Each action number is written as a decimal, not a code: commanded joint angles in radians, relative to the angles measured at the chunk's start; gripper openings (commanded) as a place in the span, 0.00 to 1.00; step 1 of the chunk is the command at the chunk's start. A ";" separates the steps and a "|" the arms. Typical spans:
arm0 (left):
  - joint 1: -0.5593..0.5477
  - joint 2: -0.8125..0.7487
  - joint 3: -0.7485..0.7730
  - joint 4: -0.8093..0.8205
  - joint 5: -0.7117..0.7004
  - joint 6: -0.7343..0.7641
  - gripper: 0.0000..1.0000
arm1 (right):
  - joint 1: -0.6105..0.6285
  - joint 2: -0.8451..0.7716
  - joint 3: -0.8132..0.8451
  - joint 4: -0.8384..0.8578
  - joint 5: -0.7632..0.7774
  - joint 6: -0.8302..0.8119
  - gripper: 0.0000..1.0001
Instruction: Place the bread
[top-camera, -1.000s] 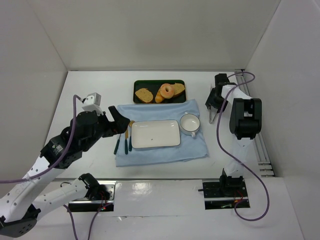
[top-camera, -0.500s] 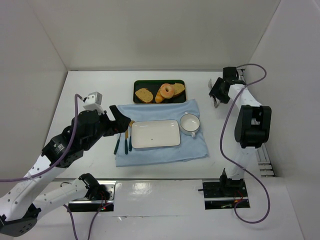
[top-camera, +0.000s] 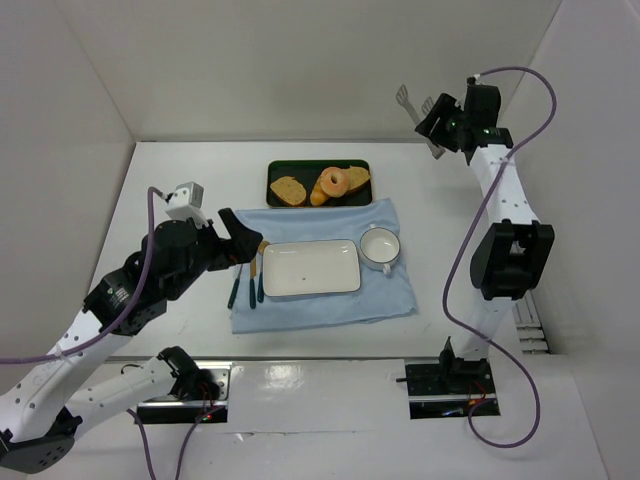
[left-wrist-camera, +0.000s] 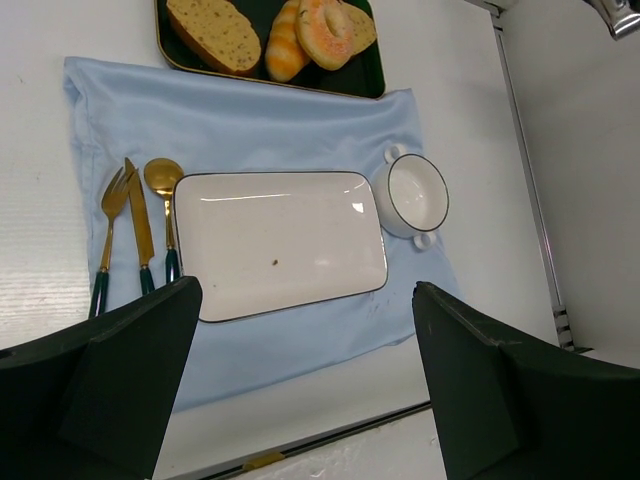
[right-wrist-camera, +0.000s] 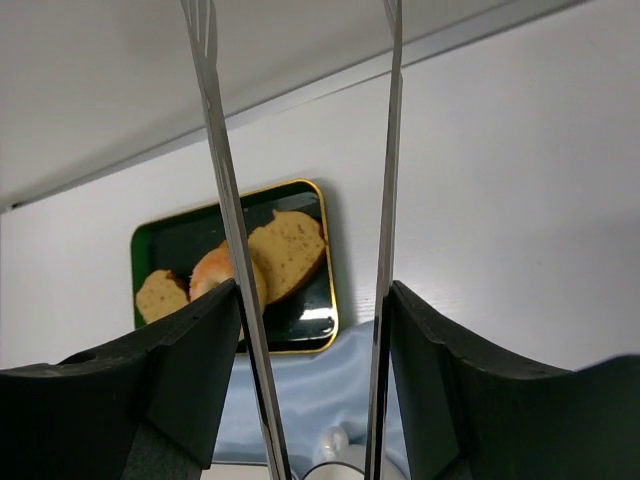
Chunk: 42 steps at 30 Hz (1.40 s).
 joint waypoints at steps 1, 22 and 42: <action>-0.004 -0.004 -0.003 0.044 -0.009 0.009 1.00 | 0.019 0.062 0.086 -0.015 -0.172 -0.071 0.65; -0.004 0.034 -0.022 0.108 0.000 0.027 1.00 | 0.204 -0.016 -0.065 -0.216 -0.178 -0.223 0.65; -0.004 0.091 -0.012 0.156 0.018 0.073 1.00 | 0.242 -0.075 -0.178 -0.204 -0.138 -0.184 0.65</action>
